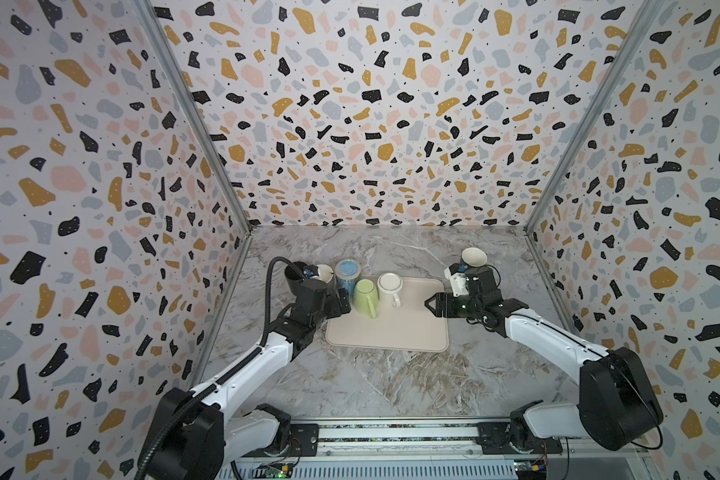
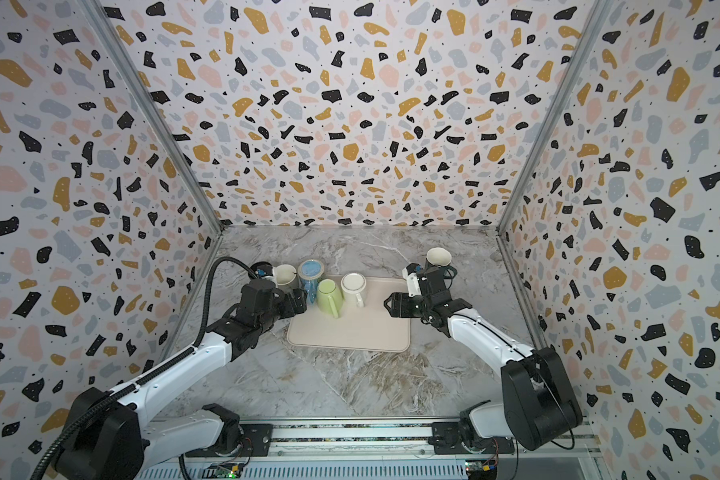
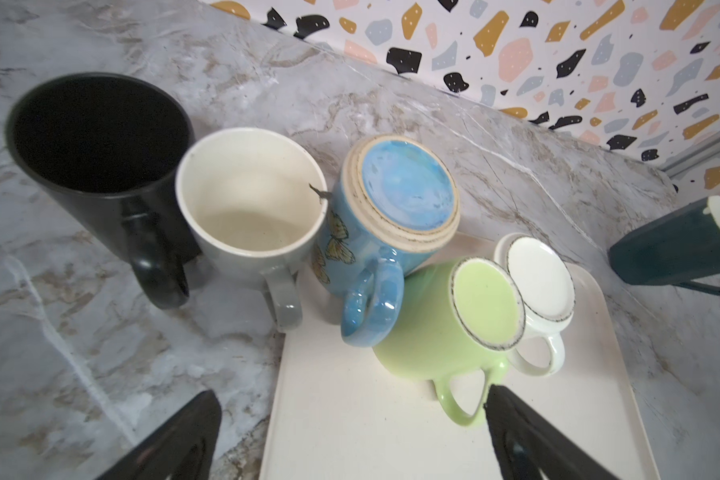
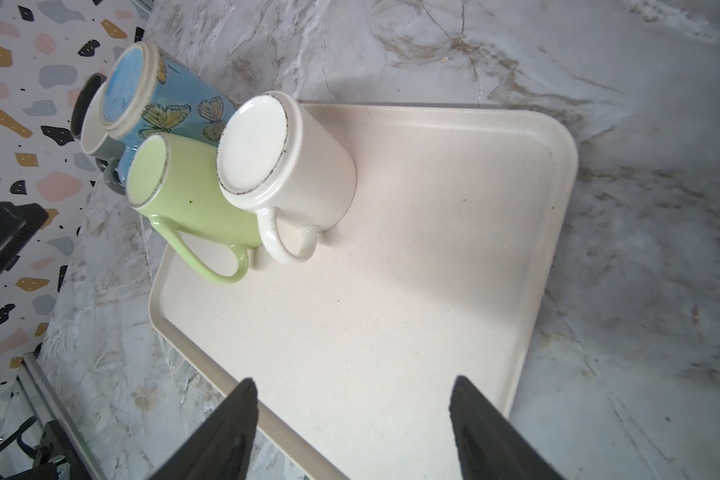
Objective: Turn the mug right side up
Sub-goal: Place the mug at the top-left of the table, then pick up the mug from the tray.
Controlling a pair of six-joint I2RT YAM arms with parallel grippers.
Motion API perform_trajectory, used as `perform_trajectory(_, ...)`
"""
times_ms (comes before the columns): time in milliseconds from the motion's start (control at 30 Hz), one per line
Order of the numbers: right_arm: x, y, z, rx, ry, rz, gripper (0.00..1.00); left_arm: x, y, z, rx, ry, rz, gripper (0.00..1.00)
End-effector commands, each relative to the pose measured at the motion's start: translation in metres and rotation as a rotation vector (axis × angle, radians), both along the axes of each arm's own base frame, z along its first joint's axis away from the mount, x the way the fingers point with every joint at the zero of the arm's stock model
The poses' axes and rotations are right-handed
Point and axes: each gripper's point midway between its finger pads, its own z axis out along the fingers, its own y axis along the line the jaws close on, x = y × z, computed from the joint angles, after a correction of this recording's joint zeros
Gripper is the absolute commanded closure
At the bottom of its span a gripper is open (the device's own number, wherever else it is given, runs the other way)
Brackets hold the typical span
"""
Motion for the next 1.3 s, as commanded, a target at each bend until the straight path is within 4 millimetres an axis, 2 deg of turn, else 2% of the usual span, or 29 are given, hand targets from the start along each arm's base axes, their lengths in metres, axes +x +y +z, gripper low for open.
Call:
perform_trajectory(0,-0.002,-0.005,0.007,0.003,-0.045,-0.006,0.26,0.002,-0.013,0.009,0.001,-0.011,-0.012,0.00)
perform_trajectory(167,-0.009,-0.015,0.006,0.010,-0.049,-0.022,0.26,0.002,-0.033,0.008,0.009,-0.002,-0.048,0.00)
perform_trajectory(433,-0.017,-0.025,0.014,0.024,-0.087,-0.042,0.25,0.003,-0.058,-0.007,0.037,0.043,-0.099,0.01)
perform_trajectory(533,-0.020,-0.027,0.013,0.032,-0.091,-0.048,0.25,0.006,-0.065,-0.009,0.035,0.051,-0.102,0.05)
perform_trajectory(867,-0.030,-0.033,0.004,0.025,-0.079,-0.055,0.25,0.020,-0.083,-0.027,0.050,0.093,-0.114,0.31)
perform_trajectory(1033,-0.034,-0.038,0.000,0.012,-0.082,-0.069,0.25,0.028,-0.085,-0.037,0.112,0.121,-0.121,0.32)
perform_trajectory(1100,-0.036,-0.039,-0.002,0.013,-0.076,-0.070,0.25,0.030,-0.089,-0.040,0.108,0.125,-0.129,0.32)
perform_trajectory(1167,-0.038,-0.040,-0.003,0.013,-0.073,-0.076,0.25,0.034,-0.095,-0.043,0.099,0.126,-0.144,0.37)
perform_trajectory(1267,-0.042,-0.041,-0.003,0.019,-0.076,-0.079,0.25,0.041,-0.102,-0.053,0.125,0.154,-0.165,0.37)
